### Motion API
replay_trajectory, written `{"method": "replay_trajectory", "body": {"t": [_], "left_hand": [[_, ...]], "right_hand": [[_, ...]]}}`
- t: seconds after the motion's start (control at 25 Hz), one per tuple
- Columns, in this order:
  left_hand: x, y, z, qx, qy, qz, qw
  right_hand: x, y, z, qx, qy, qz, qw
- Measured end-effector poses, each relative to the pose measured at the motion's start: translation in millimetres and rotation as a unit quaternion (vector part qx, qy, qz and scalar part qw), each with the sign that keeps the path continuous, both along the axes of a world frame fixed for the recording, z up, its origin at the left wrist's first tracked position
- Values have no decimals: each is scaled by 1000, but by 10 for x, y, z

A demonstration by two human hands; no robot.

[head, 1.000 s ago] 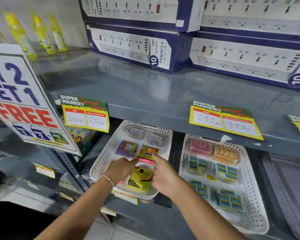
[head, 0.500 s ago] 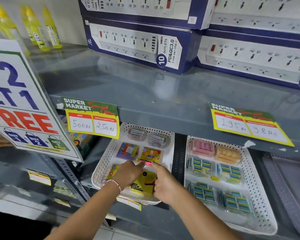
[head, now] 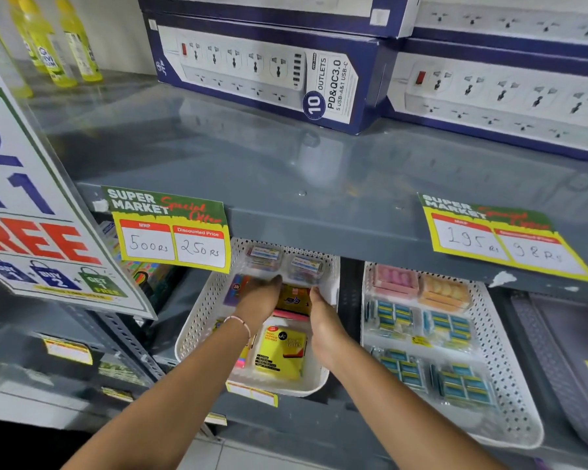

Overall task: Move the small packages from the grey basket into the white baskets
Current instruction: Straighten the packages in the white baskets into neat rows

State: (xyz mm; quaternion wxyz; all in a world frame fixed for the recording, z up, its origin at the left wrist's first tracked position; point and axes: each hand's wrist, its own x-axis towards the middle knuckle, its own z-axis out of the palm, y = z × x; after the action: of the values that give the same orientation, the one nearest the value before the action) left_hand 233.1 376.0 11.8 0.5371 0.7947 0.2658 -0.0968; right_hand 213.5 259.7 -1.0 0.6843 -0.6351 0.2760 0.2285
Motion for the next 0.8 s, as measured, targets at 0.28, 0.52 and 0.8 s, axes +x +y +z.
{"method": "replay_trajectory", "body": {"t": [0.28, 0.52, 0.8], "left_hand": [[285, 26, -263, 15, 12, 11, 1000], [143, 4, -154, 40, -26, -19, 999], [-534, -742, 371, 140, -292, -245, 914]], "right_hand": [[150, 6, -106, 30, -10, -38, 999], [75, -27, 18, 27, -21, -1, 999], [-564, -1089, 391, -88, -221, -43, 970]]}}
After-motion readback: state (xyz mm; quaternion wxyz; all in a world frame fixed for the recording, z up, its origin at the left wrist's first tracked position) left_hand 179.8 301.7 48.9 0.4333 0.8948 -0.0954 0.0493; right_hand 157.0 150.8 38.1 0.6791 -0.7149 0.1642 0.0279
